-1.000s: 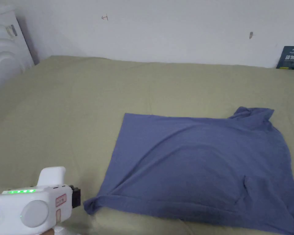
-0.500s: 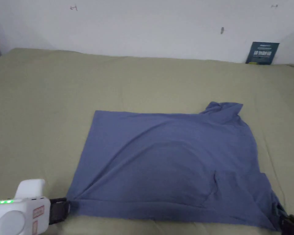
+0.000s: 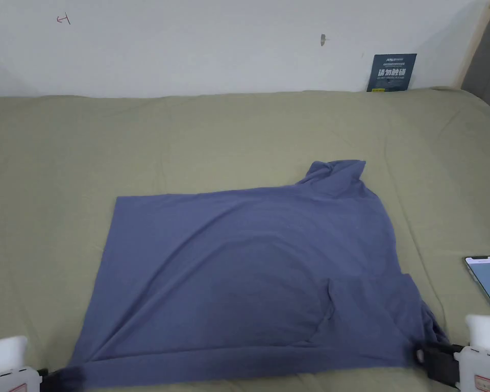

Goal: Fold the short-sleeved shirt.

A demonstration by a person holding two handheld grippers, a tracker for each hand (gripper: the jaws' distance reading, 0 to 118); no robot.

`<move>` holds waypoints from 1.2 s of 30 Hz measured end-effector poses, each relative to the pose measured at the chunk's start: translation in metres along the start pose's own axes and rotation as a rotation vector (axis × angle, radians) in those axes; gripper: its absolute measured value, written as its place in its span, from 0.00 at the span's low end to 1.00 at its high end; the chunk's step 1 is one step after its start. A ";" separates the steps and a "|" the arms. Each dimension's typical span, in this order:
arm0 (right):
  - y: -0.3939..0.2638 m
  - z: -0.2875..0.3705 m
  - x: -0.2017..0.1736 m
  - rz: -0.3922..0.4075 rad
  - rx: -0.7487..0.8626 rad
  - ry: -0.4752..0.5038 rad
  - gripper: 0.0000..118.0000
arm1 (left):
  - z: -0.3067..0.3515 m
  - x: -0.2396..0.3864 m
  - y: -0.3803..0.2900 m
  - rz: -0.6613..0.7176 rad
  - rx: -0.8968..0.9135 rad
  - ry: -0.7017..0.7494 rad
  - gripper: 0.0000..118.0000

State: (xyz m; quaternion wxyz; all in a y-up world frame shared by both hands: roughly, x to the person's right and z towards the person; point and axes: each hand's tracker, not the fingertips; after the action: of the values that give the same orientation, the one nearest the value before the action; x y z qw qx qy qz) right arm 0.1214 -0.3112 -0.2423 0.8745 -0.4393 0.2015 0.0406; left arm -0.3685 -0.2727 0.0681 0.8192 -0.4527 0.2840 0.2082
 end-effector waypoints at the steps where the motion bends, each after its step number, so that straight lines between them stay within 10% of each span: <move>1: 0.001 -0.002 0.002 0.001 -0.008 -0.012 0.33 | -0.016 -0.028 0.011 0.002 -0.001 0.000 0.02; 2: 0.003 0.001 -0.002 0.083 0.019 0.038 0.03 | -0.021 -0.040 0.016 0.002 -0.002 -0.001 0.02; 17: -0.002 0.029 0.002 0.053 0.060 0.053 0.03 | -0.007 -0.024 0.017 0.001 0.017 0.014 0.02; 36: 0.171 -0.052 -0.036 0.174 0.089 0.028 0.03 | -0.077 -0.009 0.187 -0.080 0.124 0.040 0.02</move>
State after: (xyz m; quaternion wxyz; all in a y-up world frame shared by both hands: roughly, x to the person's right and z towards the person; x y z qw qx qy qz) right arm 0.0296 -0.2434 -0.3848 0.8834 -0.3815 0.2525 0.1012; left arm -0.5081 -0.2460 -0.0757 0.8474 -0.4161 0.2946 0.1483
